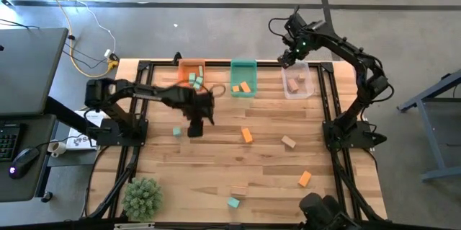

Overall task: Sort & place blocks by color
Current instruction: Put the yellow block into the blue bin

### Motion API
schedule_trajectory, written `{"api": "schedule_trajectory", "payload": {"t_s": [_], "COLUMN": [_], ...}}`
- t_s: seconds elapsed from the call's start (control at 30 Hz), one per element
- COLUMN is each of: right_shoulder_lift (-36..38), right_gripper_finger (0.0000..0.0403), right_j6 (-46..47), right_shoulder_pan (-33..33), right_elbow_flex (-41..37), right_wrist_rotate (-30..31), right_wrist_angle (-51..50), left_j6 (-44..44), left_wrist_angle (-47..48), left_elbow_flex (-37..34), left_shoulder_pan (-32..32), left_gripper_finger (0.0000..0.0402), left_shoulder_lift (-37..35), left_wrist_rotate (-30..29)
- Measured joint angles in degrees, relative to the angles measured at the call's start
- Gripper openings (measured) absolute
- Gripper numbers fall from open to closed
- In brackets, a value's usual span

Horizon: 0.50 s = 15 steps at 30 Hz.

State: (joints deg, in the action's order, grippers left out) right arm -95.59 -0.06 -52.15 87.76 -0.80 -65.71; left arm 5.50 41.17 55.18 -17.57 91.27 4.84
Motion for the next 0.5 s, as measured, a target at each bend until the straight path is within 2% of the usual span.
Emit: {"api": "schedule_trajectory", "payload": {"t_s": [0.13, 0.33, 0.5], "right_shoulder_lift": [0.0, 0.0, 0.2], "right_gripper_finger": [0.0191, 0.0191, 0.019], "right_j6": [1.6, 6.8, 11.2], "right_shoulder_pan": [3.3, 9.1, 14.3], "right_elbow_flex": [2.8, 4.8, 4.9], "right_wrist_rotate": [-1.9, -1.8, -1.8], "right_wrist_angle": [-2.5, -6.1, -6.4], "left_j6": [0.7, 0.7, 3.1], "left_wrist_angle": [-8.2, -23.9, -30.3], "left_elbow_flex": [2.5, 3.9, 4.0], "left_shoulder_pan": [-5.4, -11.5, -15.3], "left_gripper_finger": [0.0099, 0.0099, 0.0099], "left_shoulder_lift": [-0.9, -1.0, -0.4], "left_wrist_rotate": [0.8, 6.8, 11.4]}}
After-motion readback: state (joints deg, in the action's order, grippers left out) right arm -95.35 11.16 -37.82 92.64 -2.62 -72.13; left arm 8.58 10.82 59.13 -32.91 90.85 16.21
